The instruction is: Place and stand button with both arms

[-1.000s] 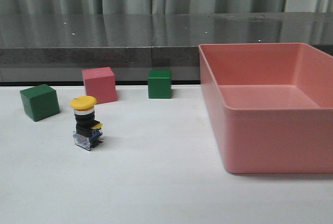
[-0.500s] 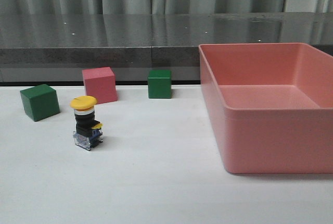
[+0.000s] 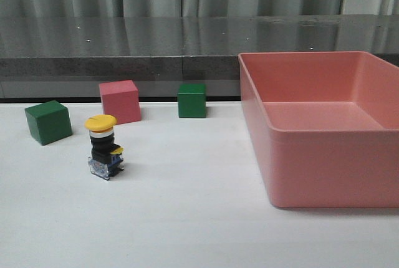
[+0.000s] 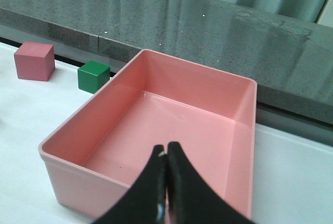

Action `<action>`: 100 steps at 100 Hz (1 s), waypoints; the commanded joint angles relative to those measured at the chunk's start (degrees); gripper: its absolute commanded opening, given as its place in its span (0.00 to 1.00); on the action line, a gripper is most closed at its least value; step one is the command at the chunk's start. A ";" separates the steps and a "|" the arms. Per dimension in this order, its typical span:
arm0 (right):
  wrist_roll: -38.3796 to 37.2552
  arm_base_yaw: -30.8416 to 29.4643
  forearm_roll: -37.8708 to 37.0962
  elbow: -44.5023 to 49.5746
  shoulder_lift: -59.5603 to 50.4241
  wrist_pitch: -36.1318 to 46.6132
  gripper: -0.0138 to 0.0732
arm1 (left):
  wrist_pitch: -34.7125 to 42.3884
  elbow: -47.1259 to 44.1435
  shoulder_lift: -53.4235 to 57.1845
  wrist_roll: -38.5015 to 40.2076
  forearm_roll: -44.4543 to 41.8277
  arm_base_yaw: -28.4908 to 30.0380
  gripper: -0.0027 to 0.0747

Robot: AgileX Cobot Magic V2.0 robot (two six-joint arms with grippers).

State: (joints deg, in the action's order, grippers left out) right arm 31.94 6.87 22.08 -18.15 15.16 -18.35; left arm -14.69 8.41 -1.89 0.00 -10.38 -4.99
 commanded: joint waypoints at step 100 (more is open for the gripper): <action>-0.18 -0.30 1.02 -1.48 0.42 3.37 0.09 | 19.45 -11.00 3.92 2.45 0.72 5.08 0.01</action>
State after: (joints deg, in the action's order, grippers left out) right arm 31.94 6.78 22.08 -18.15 15.16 -18.48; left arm 0.00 0.00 0.27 1.78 -10.15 0.04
